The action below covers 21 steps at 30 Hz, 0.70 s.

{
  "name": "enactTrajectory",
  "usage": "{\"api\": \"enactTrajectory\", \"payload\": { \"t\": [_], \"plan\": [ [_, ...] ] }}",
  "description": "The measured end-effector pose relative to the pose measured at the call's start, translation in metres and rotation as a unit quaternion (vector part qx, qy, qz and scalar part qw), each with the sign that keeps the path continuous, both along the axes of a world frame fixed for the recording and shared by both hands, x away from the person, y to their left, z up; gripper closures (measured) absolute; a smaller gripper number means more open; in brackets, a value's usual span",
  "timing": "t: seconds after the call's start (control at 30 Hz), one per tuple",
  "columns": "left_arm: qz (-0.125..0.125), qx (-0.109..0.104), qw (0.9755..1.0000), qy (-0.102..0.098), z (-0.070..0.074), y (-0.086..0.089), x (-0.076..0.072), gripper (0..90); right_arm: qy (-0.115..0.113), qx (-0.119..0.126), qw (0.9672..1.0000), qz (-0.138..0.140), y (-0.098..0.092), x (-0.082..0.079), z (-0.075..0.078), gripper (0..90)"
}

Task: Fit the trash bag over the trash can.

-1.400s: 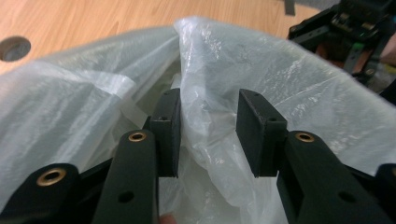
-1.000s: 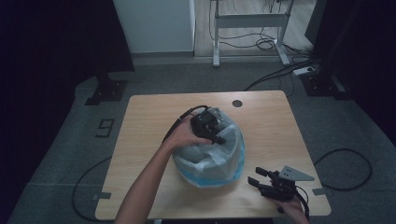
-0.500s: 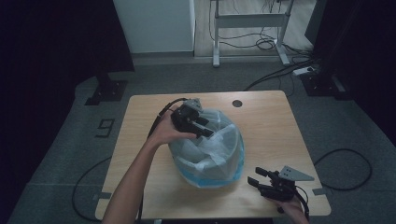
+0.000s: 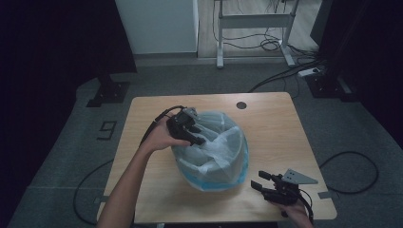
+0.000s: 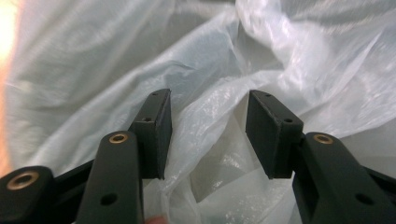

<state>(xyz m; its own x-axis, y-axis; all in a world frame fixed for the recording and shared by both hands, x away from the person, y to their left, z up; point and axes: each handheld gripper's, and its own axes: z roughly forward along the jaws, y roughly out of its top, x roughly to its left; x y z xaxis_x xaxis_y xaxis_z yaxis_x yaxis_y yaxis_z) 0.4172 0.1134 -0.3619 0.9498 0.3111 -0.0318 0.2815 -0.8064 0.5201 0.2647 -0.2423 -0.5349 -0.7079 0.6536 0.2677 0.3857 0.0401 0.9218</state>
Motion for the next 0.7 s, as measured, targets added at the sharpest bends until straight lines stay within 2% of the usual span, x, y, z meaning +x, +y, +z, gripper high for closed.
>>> {"api": "enactTrajectory", "payload": {
  "t": [0.1,0.3,0.47,0.57,0.7],
  "plan": [
    [-0.003,0.016,0.9999,0.006,-0.004,-0.003,0.0,51.0,0.0,0.0,1.0,-0.001,-0.001,0.0,0.0,38.6],
    [-0.009,0.033,0.9993,0.013,-0.01,-0.007,0.0,51.1,0.0,0.001,1.0,-0.002,-0.002,0.0,0.0,38.6],
    [-0.006,0.039,0.9991,0.015,-0.01,-0.007,0.001,50.7,0.0,0.001,1.0,-0.002,-0.002,0.0,0.0,38.6],
    [-0.005,0.023,0.9997,0.012,-0.008,-0.004,0.001,48.2,0.0,0.001,1.0,-0.002,-0.002,0.0,0.0,38.5],
    [-0.005,-0.026,0.9996,-0.006,-0.004,0.003,-0.003,38.1,0.0,0.0,1.0,-0.002,-0.003,0.0,0.0,38.5]
  ]
}}
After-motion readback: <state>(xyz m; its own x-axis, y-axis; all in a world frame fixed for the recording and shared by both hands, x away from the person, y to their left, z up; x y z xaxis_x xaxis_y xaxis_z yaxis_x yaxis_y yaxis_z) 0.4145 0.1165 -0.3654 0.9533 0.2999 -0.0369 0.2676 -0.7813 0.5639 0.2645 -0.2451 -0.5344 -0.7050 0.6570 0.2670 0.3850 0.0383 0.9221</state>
